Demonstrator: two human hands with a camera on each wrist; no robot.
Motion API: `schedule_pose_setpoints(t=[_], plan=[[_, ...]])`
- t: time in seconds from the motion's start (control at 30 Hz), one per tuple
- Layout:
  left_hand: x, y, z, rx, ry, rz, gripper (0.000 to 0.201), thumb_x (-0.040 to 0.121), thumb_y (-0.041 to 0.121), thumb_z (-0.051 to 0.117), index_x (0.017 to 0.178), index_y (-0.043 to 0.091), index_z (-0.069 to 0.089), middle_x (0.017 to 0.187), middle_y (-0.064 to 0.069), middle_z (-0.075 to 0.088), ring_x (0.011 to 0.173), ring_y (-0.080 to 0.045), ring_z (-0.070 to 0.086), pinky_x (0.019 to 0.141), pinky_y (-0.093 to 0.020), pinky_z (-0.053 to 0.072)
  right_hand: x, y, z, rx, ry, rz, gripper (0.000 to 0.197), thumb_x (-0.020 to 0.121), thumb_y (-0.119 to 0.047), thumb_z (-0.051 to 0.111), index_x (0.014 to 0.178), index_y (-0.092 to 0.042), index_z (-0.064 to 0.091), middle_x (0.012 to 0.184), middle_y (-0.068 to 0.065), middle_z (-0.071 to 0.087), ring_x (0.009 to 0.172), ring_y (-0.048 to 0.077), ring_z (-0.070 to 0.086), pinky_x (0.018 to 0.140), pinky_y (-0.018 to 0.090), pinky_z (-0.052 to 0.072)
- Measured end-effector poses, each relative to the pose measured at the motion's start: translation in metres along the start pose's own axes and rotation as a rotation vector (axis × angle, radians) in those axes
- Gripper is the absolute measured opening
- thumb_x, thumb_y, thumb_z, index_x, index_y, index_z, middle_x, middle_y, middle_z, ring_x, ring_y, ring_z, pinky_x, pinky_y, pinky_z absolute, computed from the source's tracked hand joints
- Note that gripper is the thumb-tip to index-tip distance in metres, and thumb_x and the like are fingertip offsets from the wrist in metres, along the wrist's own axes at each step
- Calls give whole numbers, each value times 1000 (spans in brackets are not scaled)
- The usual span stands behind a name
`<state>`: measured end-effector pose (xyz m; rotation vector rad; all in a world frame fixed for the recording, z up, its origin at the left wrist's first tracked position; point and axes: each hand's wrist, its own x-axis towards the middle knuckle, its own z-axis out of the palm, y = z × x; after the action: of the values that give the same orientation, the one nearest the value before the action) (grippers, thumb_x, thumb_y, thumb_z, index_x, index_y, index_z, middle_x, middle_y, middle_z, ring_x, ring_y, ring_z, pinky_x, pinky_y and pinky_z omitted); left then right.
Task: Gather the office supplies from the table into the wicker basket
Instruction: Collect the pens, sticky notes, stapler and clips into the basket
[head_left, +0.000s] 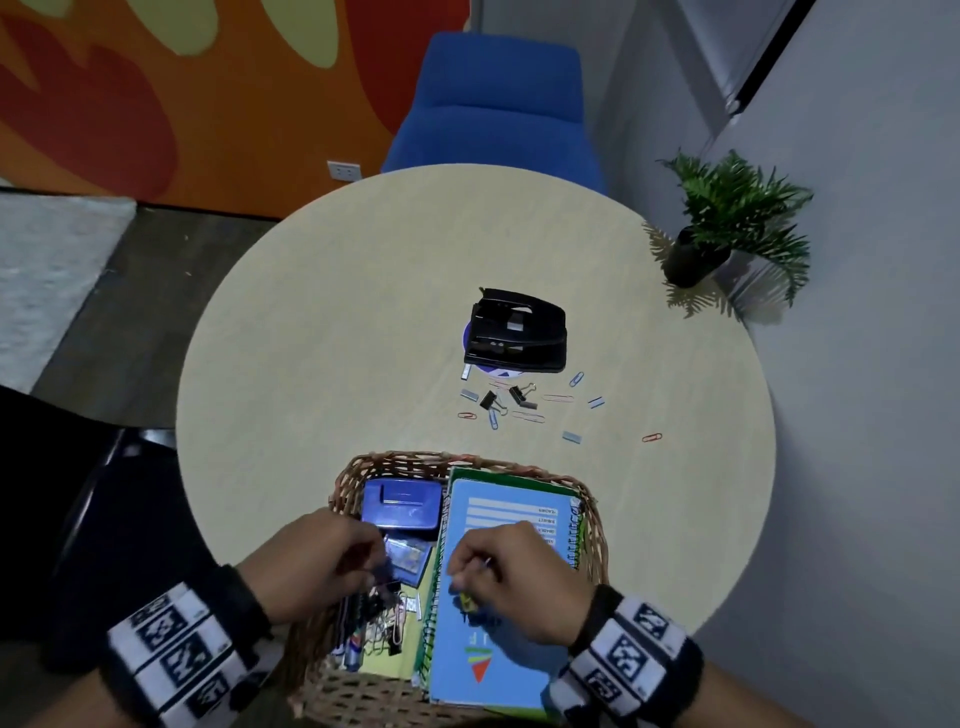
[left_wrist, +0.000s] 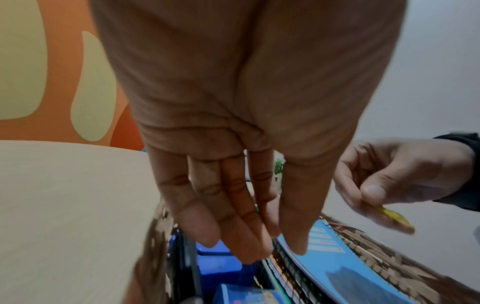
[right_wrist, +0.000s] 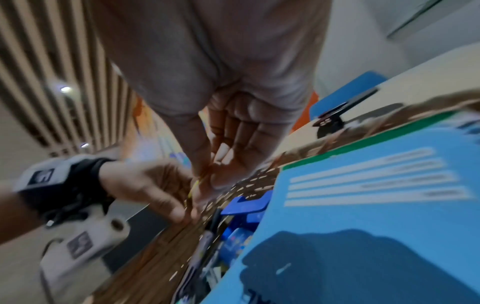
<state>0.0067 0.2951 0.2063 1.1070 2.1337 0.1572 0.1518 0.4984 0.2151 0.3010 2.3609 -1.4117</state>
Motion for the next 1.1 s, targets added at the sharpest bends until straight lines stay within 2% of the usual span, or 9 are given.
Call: schedule_pose_setpoints(t=[0.1, 0.27, 0.5, 0.63, 0.7, 0.8, 0.9, 1.0, 1.1], plan=[[-9, -6, -9, -53, 90, 4, 6, 74, 37, 57, 79, 35, 55, 72, 18, 63, 67, 3, 55, 67, -25, 48, 11, -15, 18, -49, -62, -62, 22, 92, -5, 46, 92, -7, 68, 88, 15, 74, 78, 26, 72, 63, 16, 51], [3, -8, -39, -30, 231, -24, 22, 74, 54, 48, 81, 35, 57, 74, 16, 67, 71, 3, 60, 66, -28, 52, 17, -24, 25, -27, -121, -102, 22, 95, -10, 50, 108, -9, 68, 101, 13, 74, 88, 26, 69, 83, 30, 56], [113, 9, -123, -123, 508, -29, 6, 85, 26, 64, 82, 22, 67, 77, 5, 69, 73, -17, 65, 73, -33, 54, 4, 38, -75, 23, 476, -5, 13, 91, -12, 60, 100, -14, 70, 94, 3, 72, 84, 14, 68, 74, 19, 56], [195, 12, -129, -107, 356, -153, 16, 85, 24, 65, 91, 10, 70, 92, -7, 72, 87, -24, 64, 81, -32, 49, 16, 123, -139, -259, 691, 180, 26, 92, -7, 55, 116, -9, 65, 124, 11, 64, 105, 22, 64, 91, 23, 49], [225, 15, -118, -89, 254, -216, 18, 83, 23, 65, 92, 8, 72, 98, -12, 72, 93, -29, 65, 81, -33, 50, 23, 160, -153, -440, 588, 278, 42, 92, -4, 51, 134, -11, 52, 148, 8, 43, 132, 26, 46, 108, 31, 36], [256, 18, -102, -43, 123, -296, 27, 79, 33, 69, 91, 8, 73, 94, -12, 72, 91, -31, 66, 76, -33, 51, 32, 191, -157, -561, 412, 326, 69, 88, 6, 50, 150, -19, 28, 161, 0, 17, 147, 23, 21, 117, 33, 26], [272, 21, -93, 15, 104, -346, 39, 71, 44, 75, 81, 7, 72, 75, -10, 68, 77, -30, 65, 64, -29, 48, 33, 200, -148, -597, 428, 328, 64, 84, 8, 54, 144, -13, 41, 156, 5, 32, 142, 26, 32, 112, 37, 37], [278, 23, -89, 12, 137, -394, 34, 69, 39, 79, 63, 10, 62, 57, -3, 58, 62, -27, 59, 58, -28, 44, 32, 212, -135, -592, 595, 272, 47, 65, 17, 72, 108, -1, 70, 119, 20, 66, 106, 37, 65, 85, 42, 55], [277, 26, -91, -5, 137, -416, 31, 69, 33, 79, 60, 11, 59, 56, -4, 57, 61, -28, 59, 58, -29, 44, 29, 214, -127, -521, 648, 264, 31, 62, 18, 73, 86, -1, 74, 93, 17, 71, 81, 35, 68, 68, 36, 56]])
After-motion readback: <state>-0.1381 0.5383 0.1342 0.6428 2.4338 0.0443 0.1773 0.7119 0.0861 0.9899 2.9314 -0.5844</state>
